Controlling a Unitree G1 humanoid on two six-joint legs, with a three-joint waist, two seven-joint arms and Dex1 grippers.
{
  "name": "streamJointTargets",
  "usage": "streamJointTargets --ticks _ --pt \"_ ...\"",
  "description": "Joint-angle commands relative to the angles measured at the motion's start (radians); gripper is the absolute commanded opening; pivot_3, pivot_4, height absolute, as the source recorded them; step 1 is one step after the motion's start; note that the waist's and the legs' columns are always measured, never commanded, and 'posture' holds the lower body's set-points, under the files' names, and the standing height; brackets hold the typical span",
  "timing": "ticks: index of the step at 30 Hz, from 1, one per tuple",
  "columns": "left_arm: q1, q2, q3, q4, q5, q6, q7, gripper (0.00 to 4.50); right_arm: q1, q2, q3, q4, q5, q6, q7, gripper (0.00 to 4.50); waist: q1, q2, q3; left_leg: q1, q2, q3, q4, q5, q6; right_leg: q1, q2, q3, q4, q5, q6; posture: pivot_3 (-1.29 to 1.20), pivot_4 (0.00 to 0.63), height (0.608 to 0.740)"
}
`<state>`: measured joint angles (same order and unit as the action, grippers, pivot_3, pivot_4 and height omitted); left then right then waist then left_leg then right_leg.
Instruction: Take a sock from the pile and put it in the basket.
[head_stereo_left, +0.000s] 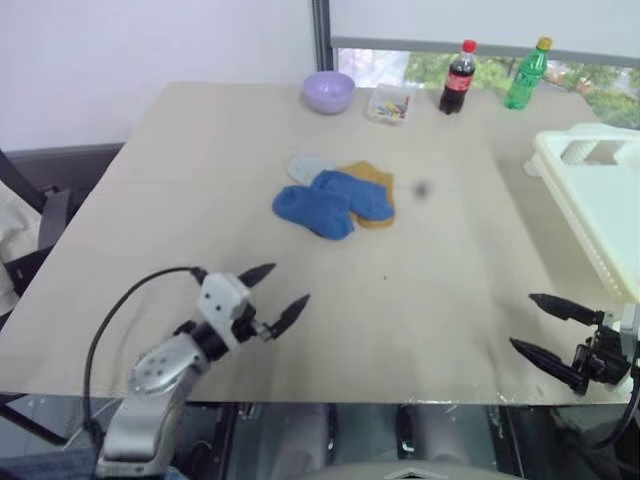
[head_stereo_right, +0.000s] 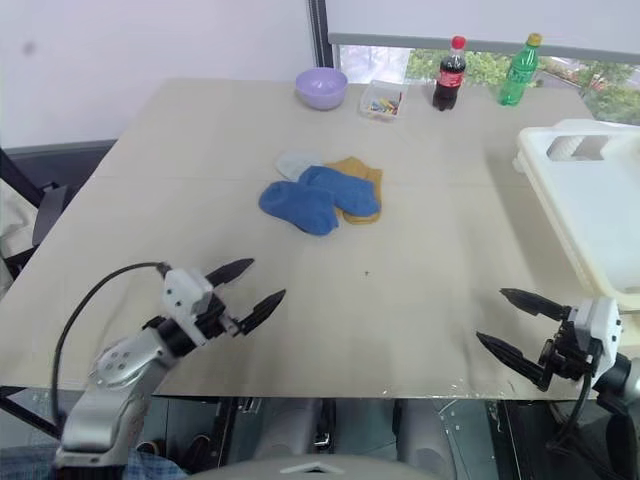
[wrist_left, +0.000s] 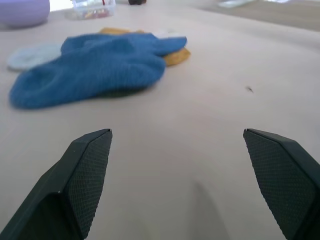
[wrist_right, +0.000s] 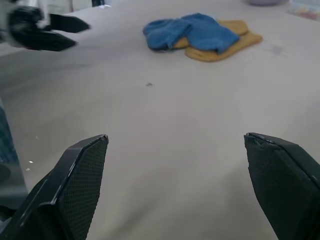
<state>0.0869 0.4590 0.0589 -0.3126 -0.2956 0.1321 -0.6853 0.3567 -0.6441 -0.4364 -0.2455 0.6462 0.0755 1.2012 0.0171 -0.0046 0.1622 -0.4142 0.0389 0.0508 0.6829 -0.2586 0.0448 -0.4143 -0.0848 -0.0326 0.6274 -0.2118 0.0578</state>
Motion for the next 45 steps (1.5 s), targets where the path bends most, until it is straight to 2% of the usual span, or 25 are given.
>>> streamJointTargets --ticks 1,11,18,21,25,29,30,39,45 --pt "-0.121 -0.039 -0.077 0.073 0.058 -0.001 0.033 4.50 -0.018 0.001 -0.001 -0.071 0.024 0.011 -0.035 4.44 0.000 -0.001 0.000 0.000 0.000 0.000 0.001 0.000 0.000 0.000 0.000 0.000 0.001 0.000 0.000 0.00 0.150 0.729" --pt "-0.478 -0.154 -0.206 0.485 0.291 -0.102 0.188 4.50 -0.023 0.026 0.021 -0.110 0.003 -0.003 -0.093 4.44 0.001 -0.001 0.000 -0.001 0.000 0.000 0.002 0.000 0.000 0.001 0.002 0.000 0.001 0.003 -0.003 0.00 0.150 0.729" --pt "-0.550 -0.182 -0.222 0.591 0.343 -0.134 0.223 4.50 -0.009 0.042 0.020 -0.110 -0.003 -0.024 -0.103 4.44 -0.002 -0.001 0.000 -0.001 0.000 -0.001 0.001 0.000 0.000 0.000 0.002 0.000 0.000 0.004 -0.001 0.00 0.150 0.729" --pt "-0.541 -0.181 -0.211 0.591 0.344 -0.138 0.229 3.68 0.002 0.047 0.014 -0.112 -0.001 -0.031 -0.103 4.50 -0.001 -0.001 0.000 -0.001 0.000 -0.001 0.001 0.000 0.000 0.001 0.002 0.000 0.001 0.004 -0.001 0.00 0.150 0.729" --pt "-0.524 -0.172 -0.208 0.575 0.347 -0.150 0.230 2.09 0.007 0.051 0.015 -0.106 -0.002 -0.042 -0.103 4.50 -0.001 -0.001 0.000 -0.001 0.000 -0.001 0.002 0.000 0.000 0.001 0.002 0.000 0.001 0.004 -0.002 0.00 0.150 0.729" --pt "-0.505 -0.170 -0.203 0.525 0.336 -0.162 0.221 0.27 0.005 0.053 0.019 -0.098 -0.004 -0.047 -0.100 4.50 -0.001 -0.001 0.000 -0.001 0.000 -0.001 0.002 0.000 0.000 0.001 0.002 0.000 0.001 0.004 -0.002 0.00 0.150 0.729" --pt "-0.496 -0.171 -0.200 0.500 0.327 -0.158 0.217 0.09 0.004 0.052 0.020 -0.096 -0.004 -0.048 -0.099 4.50 -0.001 -0.001 0.000 -0.001 0.000 -0.001 0.002 0.000 0.000 0.001 0.002 0.000 0.001 0.004 -0.002 0.00 0.150 0.729" --pt "-0.421 -0.154 -0.201 0.348 0.308 -0.084 0.193 0.09 -0.003 0.053 0.035 -0.067 -0.009 -0.060 -0.082 4.50 -0.001 -0.001 0.000 -0.001 0.000 -0.001 0.002 0.000 0.000 0.001 0.001 0.000 0.001 0.003 -0.003 0.00 0.150 0.729" --pt "-0.346 -0.131 -0.255 0.104 0.235 0.192 0.101 0.09 -0.010 0.048 0.034 -0.052 -0.010 -0.065 -0.074 4.50 -0.001 -0.001 0.000 -0.001 0.000 -0.001 0.002 0.000 0.000 0.001 0.001 0.001 0.001 0.003 -0.003 0.00 0.150 0.729"
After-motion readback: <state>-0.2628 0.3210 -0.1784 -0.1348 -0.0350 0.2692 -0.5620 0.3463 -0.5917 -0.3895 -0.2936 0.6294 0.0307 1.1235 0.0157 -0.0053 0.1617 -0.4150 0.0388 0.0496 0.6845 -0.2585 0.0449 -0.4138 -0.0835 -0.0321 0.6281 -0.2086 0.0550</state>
